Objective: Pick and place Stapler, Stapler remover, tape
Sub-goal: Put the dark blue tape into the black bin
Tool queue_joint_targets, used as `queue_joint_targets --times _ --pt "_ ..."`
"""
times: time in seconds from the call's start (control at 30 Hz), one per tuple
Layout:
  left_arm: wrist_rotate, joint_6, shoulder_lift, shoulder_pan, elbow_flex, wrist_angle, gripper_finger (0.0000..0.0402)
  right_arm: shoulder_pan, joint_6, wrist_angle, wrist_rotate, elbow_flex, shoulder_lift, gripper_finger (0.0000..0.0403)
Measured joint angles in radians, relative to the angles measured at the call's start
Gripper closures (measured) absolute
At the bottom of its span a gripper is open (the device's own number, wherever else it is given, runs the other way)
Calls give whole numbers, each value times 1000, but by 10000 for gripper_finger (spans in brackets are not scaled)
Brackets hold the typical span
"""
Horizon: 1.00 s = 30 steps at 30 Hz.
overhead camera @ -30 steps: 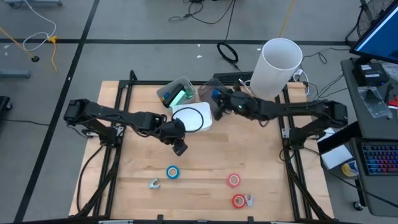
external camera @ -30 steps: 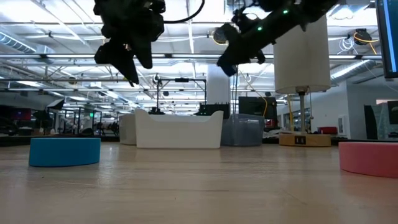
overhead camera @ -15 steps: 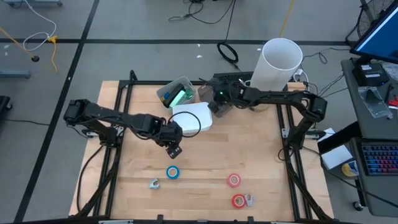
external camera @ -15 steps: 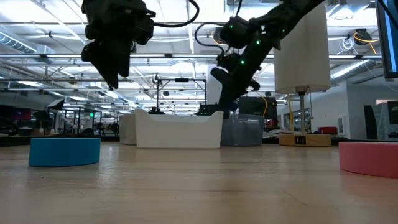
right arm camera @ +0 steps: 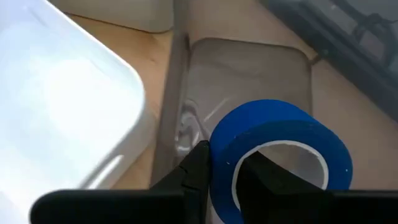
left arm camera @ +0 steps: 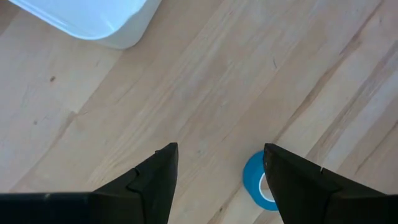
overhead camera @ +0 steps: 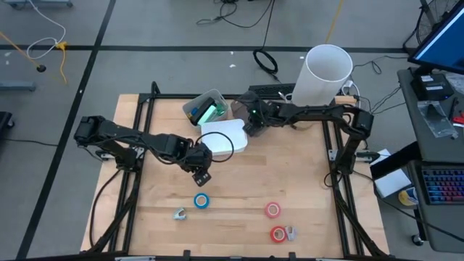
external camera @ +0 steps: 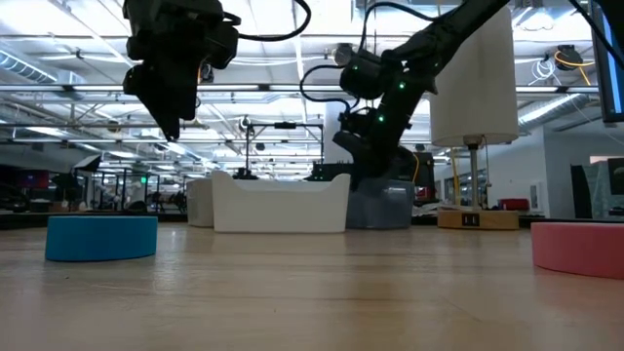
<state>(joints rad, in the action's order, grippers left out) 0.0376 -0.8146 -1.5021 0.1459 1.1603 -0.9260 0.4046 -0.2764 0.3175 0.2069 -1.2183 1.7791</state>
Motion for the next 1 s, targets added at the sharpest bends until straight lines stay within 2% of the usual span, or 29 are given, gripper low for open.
queue_joint_targets --times 0.33,0.7,1.0 --pt "0 9 0 0 0 3 169 0 0 25 -3 0 4 349" --pt "-7 35 0 0 0 3 169 0 0 54 -3 0 4 286" --pt "-29 61 0 28 0 2 169 0 3 58 -4 0 4 266"
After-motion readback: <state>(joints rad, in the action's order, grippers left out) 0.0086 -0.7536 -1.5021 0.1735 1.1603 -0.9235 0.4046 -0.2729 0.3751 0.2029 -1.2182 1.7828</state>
